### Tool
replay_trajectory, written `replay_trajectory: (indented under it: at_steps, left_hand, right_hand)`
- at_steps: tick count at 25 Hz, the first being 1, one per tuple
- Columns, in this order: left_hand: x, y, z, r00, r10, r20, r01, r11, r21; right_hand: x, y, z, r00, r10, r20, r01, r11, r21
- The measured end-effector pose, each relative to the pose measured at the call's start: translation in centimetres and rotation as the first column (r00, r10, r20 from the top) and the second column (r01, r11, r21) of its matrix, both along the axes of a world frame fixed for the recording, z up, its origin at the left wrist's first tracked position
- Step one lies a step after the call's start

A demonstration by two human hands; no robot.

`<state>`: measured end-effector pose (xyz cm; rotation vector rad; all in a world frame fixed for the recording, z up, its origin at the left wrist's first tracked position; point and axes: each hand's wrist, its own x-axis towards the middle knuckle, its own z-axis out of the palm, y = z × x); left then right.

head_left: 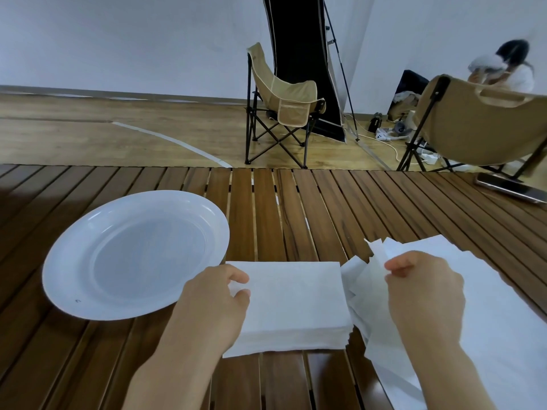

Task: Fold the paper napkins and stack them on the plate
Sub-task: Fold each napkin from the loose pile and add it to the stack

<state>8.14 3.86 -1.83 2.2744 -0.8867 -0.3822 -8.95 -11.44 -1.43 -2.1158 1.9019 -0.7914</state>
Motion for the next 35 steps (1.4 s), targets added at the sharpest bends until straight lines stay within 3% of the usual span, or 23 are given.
replay_trajectory:
  at_steps: [3,5,10,15,21,23,31,35]
  left_hand:
    - [0.0,-0.1,0.1,1.0,-0.007,-0.004,0.007,1.0,-0.004]
    - [0.0,-0.1,0.1,1.0,-0.014,-0.001,0.014,1.0,-0.002]
    - [0.0,-0.1,0.0,1.0,-0.021,-0.014,0.021,1.0,0.001]
    - [0.0,-0.1,-0.1,0.998,-0.039,-0.039,0.039,0.999,0.016]
    - [0.0,0.0,-0.2,0.998,-0.055,-0.037,0.056,0.998,0.025]
    - [0.0,0.0,-0.2,0.998,-0.061,-0.035,0.062,0.998,0.029]
    - [0.0,0.0,0.0,0.996,-0.074,-0.039,0.077,0.995,0.063]
    - [-0.1,0.1,0.1,0.996,-0.081,-0.038,0.083,0.994,0.066]
  right_hand:
    - [0.0,-0.1,0.1,0.997,-0.003,0.074,0.006,0.999,-0.048]
    - [-0.2,-0.2,-0.1,0.999,0.014,0.037,-0.013,1.0,-0.023]
    - [0.0,-0.1,-2.2,0.946,0.188,-0.264,-0.068,0.912,0.404]
    - [0.0,-0.1,-2.5,0.905,0.249,-0.344,-0.037,0.853,0.521]
    - [0.0,0.0,-1.3,0.972,0.122,-0.201,-0.028,0.907,0.419]
    - [0.0,-0.1,-1.4,0.964,0.106,-0.243,0.001,0.916,0.402]
    - [0.2,0.3,-2.7,0.776,0.431,-0.461,-0.084,0.795,0.601]
    - [0.6,0.9,-1.2,0.9,0.283,-0.331,-0.102,0.876,0.472]
